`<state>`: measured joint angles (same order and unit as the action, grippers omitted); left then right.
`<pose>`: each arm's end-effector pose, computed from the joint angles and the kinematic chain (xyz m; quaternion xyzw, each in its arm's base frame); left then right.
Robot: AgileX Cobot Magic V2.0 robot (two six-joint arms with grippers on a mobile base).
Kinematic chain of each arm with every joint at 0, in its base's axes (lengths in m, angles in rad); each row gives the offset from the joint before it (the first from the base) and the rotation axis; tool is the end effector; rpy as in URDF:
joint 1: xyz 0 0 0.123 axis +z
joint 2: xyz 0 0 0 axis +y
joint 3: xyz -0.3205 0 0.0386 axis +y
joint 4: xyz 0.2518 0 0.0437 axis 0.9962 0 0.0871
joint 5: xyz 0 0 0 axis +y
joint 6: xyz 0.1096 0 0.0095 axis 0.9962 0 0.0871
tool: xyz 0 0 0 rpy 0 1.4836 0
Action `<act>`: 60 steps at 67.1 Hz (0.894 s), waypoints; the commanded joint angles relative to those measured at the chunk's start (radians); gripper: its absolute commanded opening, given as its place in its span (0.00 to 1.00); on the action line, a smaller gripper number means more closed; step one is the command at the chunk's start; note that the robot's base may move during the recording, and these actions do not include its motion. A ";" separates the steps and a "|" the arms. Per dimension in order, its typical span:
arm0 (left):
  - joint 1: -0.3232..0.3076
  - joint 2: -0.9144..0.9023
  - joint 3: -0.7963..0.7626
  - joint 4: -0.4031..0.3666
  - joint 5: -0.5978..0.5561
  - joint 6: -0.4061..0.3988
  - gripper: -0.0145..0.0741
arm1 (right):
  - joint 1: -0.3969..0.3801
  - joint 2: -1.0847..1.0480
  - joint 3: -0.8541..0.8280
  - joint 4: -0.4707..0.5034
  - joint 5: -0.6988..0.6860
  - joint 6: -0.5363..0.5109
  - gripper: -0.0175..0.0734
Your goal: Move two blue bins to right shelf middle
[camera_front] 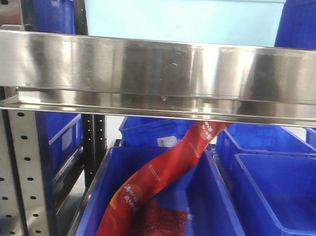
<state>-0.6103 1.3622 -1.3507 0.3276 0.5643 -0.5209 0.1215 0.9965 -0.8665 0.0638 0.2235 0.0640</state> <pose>0.2735 -0.1682 0.4368 0.1109 0.8416 -0.1493 0.5071 0.2179 0.0282 0.3948 -0.0024 0.7946 0.0806 0.6018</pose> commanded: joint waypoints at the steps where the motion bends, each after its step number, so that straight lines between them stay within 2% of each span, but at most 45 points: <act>1: -0.001 -0.084 0.144 0.011 -0.150 -0.007 0.04 | 0.002 -0.056 0.062 -0.016 -0.110 -0.008 0.01; 14: 0.001 -0.292 0.455 0.020 -0.430 -0.007 0.04 | 0.002 -0.173 0.188 -0.095 -0.143 -0.008 0.01; 19: 0.000 -0.366 0.542 0.020 -0.451 -0.007 0.04 | 0.002 -0.222 0.221 -0.095 -0.142 -0.008 0.01; 25: 0.009 -0.461 0.616 0.020 -0.421 -0.007 0.04 | 0.002 -0.265 0.242 -0.095 -0.138 -0.008 0.01; 32: 0.110 -0.572 0.688 0.020 -0.386 -0.007 0.04 | 0.002 -0.303 0.253 -0.095 -0.121 -0.008 0.01; 37: 0.239 -0.662 0.733 0.013 -0.371 -0.007 0.04 | 0.002 -0.311 0.253 -0.095 -0.119 -0.008 0.01; 42: 0.325 -0.746 0.764 0.017 -0.369 -0.007 0.04 | 0.002 -0.311 0.253 -0.095 -0.119 -0.008 0.01; 50: 0.392 -0.870 0.808 0.032 -0.369 0.020 0.04 | 0.002 -0.311 0.253 -0.095 -0.119 -0.008 0.01; 56: 0.408 -0.940 0.820 0.084 -0.364 0.023 0.04 | 0.002 -0.311 0.253 -0.095 -0.119 -0.008 0.01; 60: 0.410 -0.975 0.820 0.092 -0.364 0.023 0.04 | 0.002 -0.311 0.253 -0.090 -0.119 -0.008 0.01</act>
<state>-0.2095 0.4349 -0.5336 0.3907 0.2133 -0.5050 0.1215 0.6896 -0.6167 -0.0210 0.1169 0.0600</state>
